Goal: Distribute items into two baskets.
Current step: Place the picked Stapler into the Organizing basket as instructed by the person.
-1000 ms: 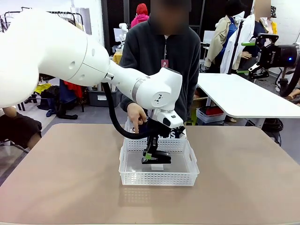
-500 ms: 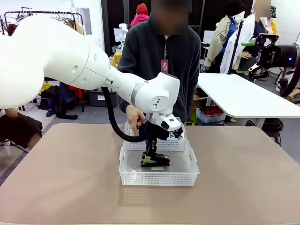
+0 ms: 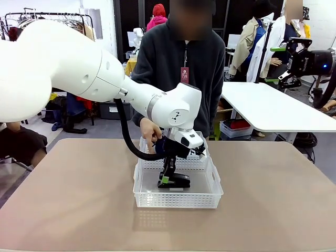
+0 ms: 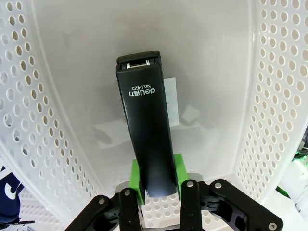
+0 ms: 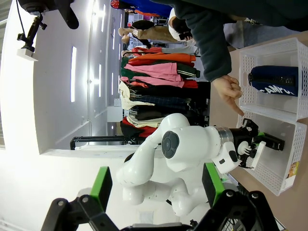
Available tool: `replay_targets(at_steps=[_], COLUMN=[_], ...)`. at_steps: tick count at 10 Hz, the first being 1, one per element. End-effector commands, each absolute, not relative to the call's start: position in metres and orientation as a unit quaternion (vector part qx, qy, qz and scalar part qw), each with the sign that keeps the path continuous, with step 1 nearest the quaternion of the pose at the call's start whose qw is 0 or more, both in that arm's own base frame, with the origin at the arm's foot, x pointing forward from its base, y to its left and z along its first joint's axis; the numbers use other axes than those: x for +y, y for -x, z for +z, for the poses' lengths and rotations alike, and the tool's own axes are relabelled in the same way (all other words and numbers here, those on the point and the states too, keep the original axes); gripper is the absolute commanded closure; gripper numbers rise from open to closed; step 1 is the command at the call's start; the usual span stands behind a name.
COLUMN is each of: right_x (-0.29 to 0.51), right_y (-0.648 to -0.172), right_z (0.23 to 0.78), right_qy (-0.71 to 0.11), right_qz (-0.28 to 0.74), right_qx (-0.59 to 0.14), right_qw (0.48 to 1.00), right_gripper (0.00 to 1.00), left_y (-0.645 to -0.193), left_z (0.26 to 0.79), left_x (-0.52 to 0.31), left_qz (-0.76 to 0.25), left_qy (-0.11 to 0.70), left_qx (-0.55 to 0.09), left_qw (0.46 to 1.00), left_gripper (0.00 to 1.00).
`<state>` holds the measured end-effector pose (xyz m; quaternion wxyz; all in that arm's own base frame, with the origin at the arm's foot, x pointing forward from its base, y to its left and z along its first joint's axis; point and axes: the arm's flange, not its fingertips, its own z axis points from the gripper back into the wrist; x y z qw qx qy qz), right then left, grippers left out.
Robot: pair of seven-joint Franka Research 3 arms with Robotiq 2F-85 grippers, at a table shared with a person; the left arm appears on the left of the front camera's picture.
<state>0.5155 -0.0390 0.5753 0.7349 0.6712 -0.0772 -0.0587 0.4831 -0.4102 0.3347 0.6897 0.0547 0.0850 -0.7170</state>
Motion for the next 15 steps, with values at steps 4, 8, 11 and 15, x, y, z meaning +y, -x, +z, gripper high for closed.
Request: replay_targets(at_steps=[4,8,11,15], right_x=[-0.038,-0.038,-0.038,-0.038], right_y=[-0.514,-0.514,-0.514,-0.514], right_z=[0.579,0.579,0.579,0.579], right_qy=[-0.672,-0.672,-0.672,-0.672], right_qz=[-0.060,-0.060,-0.060,-0.060], right_qx=[-0.083,-0.083,-0.083,-0.083], right_qw=[0.733,0.733,0.733,0.733], right_gripper=[0.00,0.00,0.00,0.00], left_y=[-0.476,-0.469,-0.461,-0.446], left_z=[0.342,0.358,0.381,0.438], left_x=[-0.408,-0.406,-0.404,-0.397], left_qz=[-0.712,-0.702,-0.685,-0.670], left_qy=[-0.058,-0.054,-0.047,-0.046], left_qx=[0.078,0.080,0.078,0.061], left_qw=[0.696,0.706,0.723,0.738], left_gripper=[0.00,0.00,0.00,0.00])
